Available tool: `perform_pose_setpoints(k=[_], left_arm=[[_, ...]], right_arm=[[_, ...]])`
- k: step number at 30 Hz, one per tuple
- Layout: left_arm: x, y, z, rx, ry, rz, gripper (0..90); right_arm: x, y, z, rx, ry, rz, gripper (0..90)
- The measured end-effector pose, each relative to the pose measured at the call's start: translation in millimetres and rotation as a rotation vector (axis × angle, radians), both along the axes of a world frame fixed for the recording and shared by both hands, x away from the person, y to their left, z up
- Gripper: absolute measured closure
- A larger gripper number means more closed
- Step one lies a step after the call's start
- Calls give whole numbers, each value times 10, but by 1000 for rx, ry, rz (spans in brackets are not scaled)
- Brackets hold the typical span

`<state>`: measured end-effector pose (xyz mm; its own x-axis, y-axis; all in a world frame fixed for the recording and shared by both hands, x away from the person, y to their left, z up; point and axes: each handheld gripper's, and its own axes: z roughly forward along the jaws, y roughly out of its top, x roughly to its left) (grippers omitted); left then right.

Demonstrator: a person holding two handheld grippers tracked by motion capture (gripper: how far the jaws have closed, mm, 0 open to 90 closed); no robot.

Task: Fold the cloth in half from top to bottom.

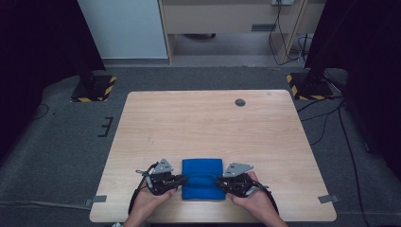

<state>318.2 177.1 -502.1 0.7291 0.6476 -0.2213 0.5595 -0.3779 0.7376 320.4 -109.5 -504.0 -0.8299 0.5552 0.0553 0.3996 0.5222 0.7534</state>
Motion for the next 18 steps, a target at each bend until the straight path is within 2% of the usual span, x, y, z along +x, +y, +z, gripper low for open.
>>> perform_pose_setpoints(k=[3,8,18], left_arm=[[-34,2,-16,2,-1,-6,744],[-93,5,-9,-10,-5,-15,694],[-115,-4,-29,-2,4,-30,689]], right_arm=[[-6,-24,-2,9,21,-19,673],[-43,-36,7,6,34,-17,619],[-84,-29,139,25,32,-2,544]])
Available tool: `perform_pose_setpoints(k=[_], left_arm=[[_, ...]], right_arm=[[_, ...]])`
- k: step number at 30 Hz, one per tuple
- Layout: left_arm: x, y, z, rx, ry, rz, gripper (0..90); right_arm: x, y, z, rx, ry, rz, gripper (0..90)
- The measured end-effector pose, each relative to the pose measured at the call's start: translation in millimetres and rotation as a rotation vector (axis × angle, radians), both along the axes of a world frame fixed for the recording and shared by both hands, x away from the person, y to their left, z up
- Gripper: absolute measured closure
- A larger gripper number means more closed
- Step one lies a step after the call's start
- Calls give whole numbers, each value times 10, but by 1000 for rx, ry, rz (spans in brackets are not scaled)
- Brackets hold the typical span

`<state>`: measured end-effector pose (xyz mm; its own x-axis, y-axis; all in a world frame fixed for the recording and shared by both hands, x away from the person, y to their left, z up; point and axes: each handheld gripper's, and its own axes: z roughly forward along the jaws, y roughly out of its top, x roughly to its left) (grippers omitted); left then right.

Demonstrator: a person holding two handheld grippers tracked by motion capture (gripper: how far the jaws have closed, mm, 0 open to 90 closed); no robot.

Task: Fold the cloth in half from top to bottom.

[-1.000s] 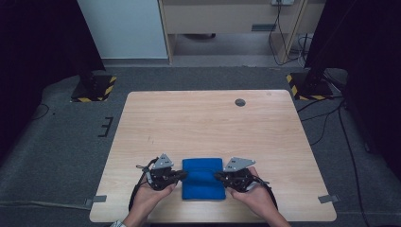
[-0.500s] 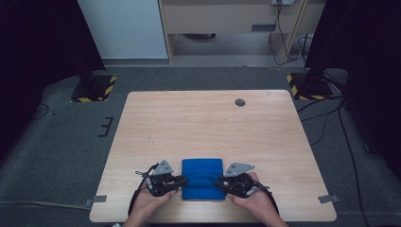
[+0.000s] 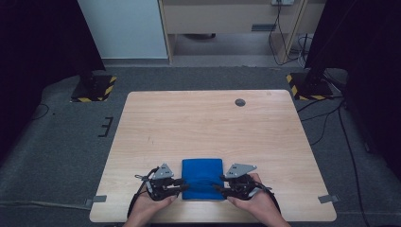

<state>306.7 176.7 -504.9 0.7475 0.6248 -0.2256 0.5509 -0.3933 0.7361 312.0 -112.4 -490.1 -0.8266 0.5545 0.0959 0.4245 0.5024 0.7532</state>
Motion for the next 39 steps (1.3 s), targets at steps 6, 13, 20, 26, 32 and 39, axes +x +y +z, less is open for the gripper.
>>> perform_pose_setpoints(k=[6,13,20,26,32,39], left_arm=[[-26,-1,-9,-4,6,-5,689],[-39,1,-13,-3,10,-9,689],[-89,12,7,-25,4,-11,633],[-103,-6,52,-55,-26,-9,530],[-29,19,65,-47,-74,53,492],[-55,13,-40,98,-53,48,490]], right_arm=[[103,44,77,-2,-19,-31,542],[282,101,-6,-33,-6,-88,544],[220,126,-110,-58,12,-68,544],[125,83,-139,-53,18,-59,544],[49,76,-168,-81,6,-43,544],[13,27,-185,-109,-5,-41,539]])
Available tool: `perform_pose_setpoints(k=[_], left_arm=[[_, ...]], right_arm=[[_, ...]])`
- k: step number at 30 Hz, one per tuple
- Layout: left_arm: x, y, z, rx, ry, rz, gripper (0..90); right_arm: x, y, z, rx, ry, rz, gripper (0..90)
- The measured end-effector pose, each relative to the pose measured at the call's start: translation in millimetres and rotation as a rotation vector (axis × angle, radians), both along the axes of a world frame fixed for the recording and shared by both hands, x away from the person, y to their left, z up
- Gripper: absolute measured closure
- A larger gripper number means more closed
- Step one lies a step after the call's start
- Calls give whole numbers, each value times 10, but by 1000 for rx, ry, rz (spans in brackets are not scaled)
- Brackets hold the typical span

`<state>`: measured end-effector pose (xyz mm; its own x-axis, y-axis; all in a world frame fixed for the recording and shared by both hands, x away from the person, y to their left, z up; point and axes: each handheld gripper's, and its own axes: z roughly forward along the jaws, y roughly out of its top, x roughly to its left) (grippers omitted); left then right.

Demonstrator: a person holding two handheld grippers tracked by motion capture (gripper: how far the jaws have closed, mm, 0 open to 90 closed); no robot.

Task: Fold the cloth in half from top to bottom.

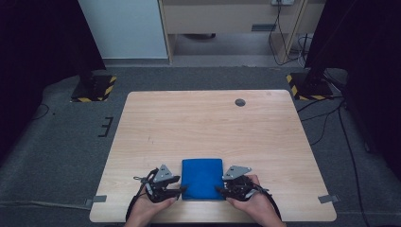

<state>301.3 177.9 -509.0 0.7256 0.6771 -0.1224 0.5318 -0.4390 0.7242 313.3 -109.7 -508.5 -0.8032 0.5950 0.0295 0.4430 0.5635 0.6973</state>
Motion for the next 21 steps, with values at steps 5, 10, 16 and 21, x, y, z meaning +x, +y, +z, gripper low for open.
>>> perform_pose_setpoints(k=[5,10,16,21], left_arm=[[-31,-7,4,33,-20,-9,486],[-22,-2,19,22,-39,-4,458],[31,44,47,-24,-48,42,349],[78,65,70,-53,-44,59,255]], right_arm=[[-73,-42,-6,-16,0,11,529],[-119,-82,-2,-8,-2,3,484],[-59,-76,23,5,-20,-21,345],[49,-58,56,39,-23,-52,214]])
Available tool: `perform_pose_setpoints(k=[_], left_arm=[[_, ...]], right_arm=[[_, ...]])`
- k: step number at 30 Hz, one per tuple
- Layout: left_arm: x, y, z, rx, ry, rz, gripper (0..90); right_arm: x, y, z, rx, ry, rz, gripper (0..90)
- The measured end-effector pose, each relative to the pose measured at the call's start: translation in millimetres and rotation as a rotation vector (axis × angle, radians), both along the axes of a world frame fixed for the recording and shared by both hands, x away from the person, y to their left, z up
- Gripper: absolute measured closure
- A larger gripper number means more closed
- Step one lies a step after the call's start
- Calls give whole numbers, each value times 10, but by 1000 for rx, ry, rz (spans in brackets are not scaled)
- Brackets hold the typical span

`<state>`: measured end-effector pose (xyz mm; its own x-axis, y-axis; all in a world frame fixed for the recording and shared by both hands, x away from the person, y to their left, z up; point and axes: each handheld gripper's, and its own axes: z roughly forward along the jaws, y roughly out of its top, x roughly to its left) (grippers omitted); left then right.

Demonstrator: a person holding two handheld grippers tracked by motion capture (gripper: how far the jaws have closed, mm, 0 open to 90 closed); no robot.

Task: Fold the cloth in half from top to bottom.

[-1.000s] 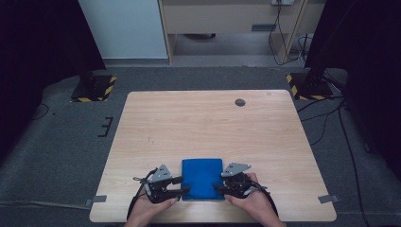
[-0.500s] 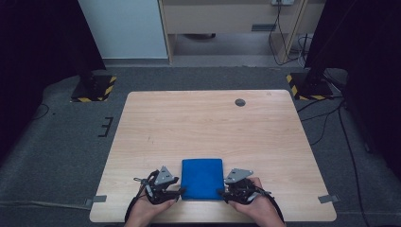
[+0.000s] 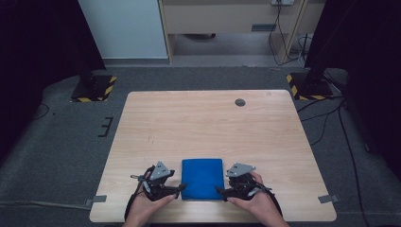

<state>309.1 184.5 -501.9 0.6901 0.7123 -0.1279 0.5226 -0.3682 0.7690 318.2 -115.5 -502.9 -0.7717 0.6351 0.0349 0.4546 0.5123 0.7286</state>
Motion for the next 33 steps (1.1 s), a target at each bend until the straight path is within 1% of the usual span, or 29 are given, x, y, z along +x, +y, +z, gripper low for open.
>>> perform_pose_setpoints(k=[4,6,10,12,14,16,19,25,28,30,33], left_arm=[[33,7,-3,-5,12,12,198],[46,9,-3,-7,13,14,171],[81,20,5,-11,13,20,126],[102,28,4,-7,12,25,112],[123,45,6,-14,12,29,96],[141,63,11,-15,7,35,93],[166,99,19,-21,0,45,86],[216,192,27,-25,-12,66,76],[239,244,29,-25,-22,75,73],[255,289,29,-28,-27,90,73],[275,357,30,-25,-34,109,73]], right_arm=[[78,30,52,32,-9,-26,147],[115,44,74,32,-11,-35,114],[175,48,116,43,-18,-38,85],[194,45,143,55,-25,-41,82],[206,45,165,67,-31,-46,82],[215,39,192,70,-42,-43,81],[231,18,220,67,-43,-42,81],[279,-56,271,64,-59,-66,83],[307,-116,290,66,-60,-89,84],[326,-164,299,72,-63,-100,86],[353,-236,305,69,-71,-122,88]])
